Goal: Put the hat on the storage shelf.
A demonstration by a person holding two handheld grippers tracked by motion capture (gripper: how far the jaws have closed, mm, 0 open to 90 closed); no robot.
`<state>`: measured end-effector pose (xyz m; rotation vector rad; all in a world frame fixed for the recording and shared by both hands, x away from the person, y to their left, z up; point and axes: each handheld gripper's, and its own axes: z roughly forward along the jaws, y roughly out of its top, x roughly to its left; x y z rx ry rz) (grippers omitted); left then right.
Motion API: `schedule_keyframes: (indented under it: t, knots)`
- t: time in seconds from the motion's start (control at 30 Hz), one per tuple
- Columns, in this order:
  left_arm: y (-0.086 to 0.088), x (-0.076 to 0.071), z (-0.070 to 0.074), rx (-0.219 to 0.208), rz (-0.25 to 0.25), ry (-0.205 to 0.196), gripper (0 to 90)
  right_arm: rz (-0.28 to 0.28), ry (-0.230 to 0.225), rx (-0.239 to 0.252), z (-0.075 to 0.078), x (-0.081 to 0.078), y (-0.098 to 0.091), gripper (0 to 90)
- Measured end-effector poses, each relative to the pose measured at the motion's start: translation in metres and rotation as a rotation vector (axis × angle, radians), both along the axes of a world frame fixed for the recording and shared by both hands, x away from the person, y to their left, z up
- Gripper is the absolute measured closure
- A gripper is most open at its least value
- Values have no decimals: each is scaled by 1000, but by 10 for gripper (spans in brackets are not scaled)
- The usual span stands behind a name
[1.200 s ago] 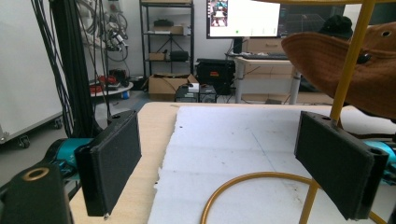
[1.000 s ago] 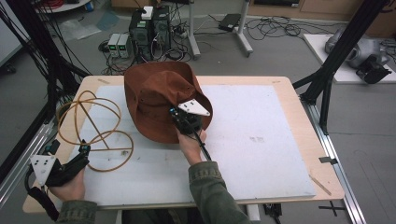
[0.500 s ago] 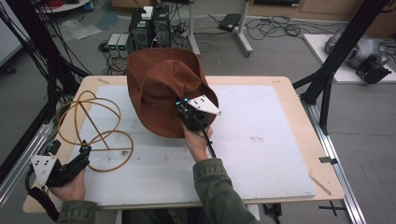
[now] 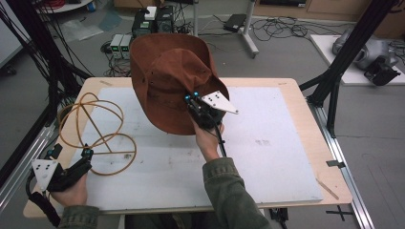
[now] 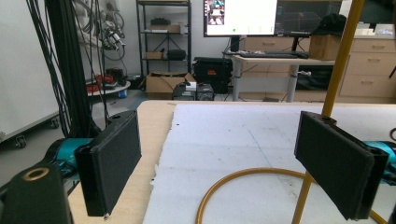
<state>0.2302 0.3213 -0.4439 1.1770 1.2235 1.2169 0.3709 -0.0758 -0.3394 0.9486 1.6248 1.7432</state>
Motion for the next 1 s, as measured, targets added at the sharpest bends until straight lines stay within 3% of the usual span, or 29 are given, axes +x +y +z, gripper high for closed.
schedule_keyframes:
  t: [0.2, 0.57, 0.77, 0.83, 1.0]
  knots:
    - [0, 0, 0, 0, 0, 1, 149, 34, -53, 1, 14, -4, 1, 889]
    - [1, -1, 0, -6, 3, 0, 149, 104, -71, 51, 32, -8, 7, 889]
    - [1, 0, -1, -8, -2, 1, 149, 188, -82, 92, 41, -9, 14, 889]
    - [2, -1, -1, -10, -2, 3, 149, 250, -82, 120, 46, -9, 20, 888]
    - [2, 0, -2, -10, -5, 3, 149, 332, -104, 101, 54, -13, 34, 889]
